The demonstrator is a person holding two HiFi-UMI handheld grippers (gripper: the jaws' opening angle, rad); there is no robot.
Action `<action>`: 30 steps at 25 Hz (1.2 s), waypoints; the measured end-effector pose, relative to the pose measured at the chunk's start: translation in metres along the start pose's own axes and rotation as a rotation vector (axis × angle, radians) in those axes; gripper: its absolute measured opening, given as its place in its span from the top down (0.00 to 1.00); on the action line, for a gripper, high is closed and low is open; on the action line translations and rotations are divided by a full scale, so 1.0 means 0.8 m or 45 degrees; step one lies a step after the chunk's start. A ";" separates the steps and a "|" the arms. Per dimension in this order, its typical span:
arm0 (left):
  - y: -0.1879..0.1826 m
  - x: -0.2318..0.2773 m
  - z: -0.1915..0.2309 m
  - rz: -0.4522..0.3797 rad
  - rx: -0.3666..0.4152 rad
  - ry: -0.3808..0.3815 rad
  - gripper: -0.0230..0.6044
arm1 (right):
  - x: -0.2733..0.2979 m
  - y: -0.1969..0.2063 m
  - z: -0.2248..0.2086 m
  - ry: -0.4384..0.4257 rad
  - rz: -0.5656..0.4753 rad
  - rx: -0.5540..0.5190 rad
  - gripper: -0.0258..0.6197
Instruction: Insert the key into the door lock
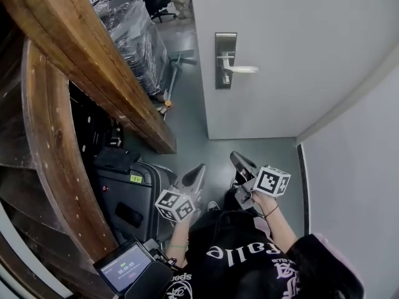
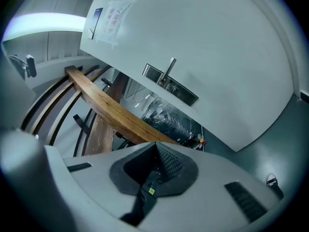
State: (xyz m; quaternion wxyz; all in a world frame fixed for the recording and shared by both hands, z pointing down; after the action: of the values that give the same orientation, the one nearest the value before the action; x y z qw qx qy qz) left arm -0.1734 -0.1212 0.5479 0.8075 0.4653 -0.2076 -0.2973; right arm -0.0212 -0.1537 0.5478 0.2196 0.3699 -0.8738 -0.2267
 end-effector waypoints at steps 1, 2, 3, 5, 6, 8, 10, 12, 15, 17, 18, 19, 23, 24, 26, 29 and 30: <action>0.002 -0.001 -0.006 -0.002 0.002 0.006 0.96 | -0.008 0.002 0.001 0.011 -0.001 -0.017 0.93; 0.003 -0.003 -0.013 -0.004 0.005 0.011 0.96 | -0.015 0.003 0.003 0.016 -0.001 -0.029 0.93; 0.005 -0.005 -0.019 -0.006 0.008 0.014 0.96 | -0.021 0.005 0.006 0.017 -0.001 -0.039 0.93; 0.008 -0.009 -0.032 -0.007 0.017 0.017 0.96 | -0.033 0.008 0.008 0.022 0.003 -0.063 0.93; 0.009 -0.011 -0.038 -0.008 0.025 0.017 0.96 | -0.038 0.008 0.008 0.024 0.008 -0.073 0.93; 0.009 -0.013 -0.048 -0.015 0.041 0.010 0.96 | -0.048 0.008 0.011 0.015 0.018 -0.082 0.93; 0.009 -0.014 -0.059 -0.026 0.049 -0.004 0.96 | -0.061 0.006 0.014 -0.003 0.016 -0.098 0.93; 0.012 -0.011 -0.075 -0.036 0.056 -0.019 0.96 | -0.080 0.001 0.013 -0.015 0.014 -0.130 0.93; 0.022 0.002 -0.111 -0.056 0.058 -0.035 0.96 | -0.120 -0.005 0.004 -0.019 0.027 -0.178 0.93; 0.035 0.012 -0.140 -0.084 0.040 -0.033 0.96 | -0.155 -0.006 -0.004 -0.028 0.039 -0.193 0.93; 0.044 0.016 -0.155 -0.097 0.028 -0.033 0.96 | -0.173 -0.006 -0.010 -0.031 0.048 -0.200 0.93; 0.054 0.020 -0.171 -0.103 0.017 -0.036 0.96 | -0.192 -0.004 -0.017 -0.029 0.058 -0.208 0.93; 0.103 0.029 -0.241 -0.086 -0.002 -0.045 0.96 | -0.264 0.004 -0.042 -0.016 0.109 -0.266 0.93; 0.115 0.030 -0.258 -0.082 -0.006 -0.049 0.96 | -0.279 0.006 -0.047 -0.016 0.125 -0.284 0.93; 0.136 0.027 -0.289 -0.071 -0.014 -0.061 0.96 | -0.302 0.014 -0.055 -0.025 0.161 -0.310 0.93; 0.161 0.017 -0.322 -0.043 -0.012 -0.097 0.96 | -0.322 0.029 -0.057 -0.064 0.215 -0.318 0.93; 0.166 0.012 -0.330 -0.039 -0.010 -0.114 0.96 | -0.326 0.034 -0.055 -0.083 0.234 -0.318 0.93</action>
State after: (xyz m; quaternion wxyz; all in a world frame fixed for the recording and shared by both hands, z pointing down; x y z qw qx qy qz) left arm 0.0332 0.0897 0.5379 0.7945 0.4516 -0.2353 -0.3309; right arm 0.1523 0.0474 0.5422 0.2553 0.2505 -0.8757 -0.3243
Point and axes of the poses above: the fingertips, and each gripper's own axes: x forward along the fingers, z to its left, y out of its underside, the point moved 4 cm from there along -x, backward along the fingers, and after that the axes turned 4 degrees about y, right-handed, at the moved point
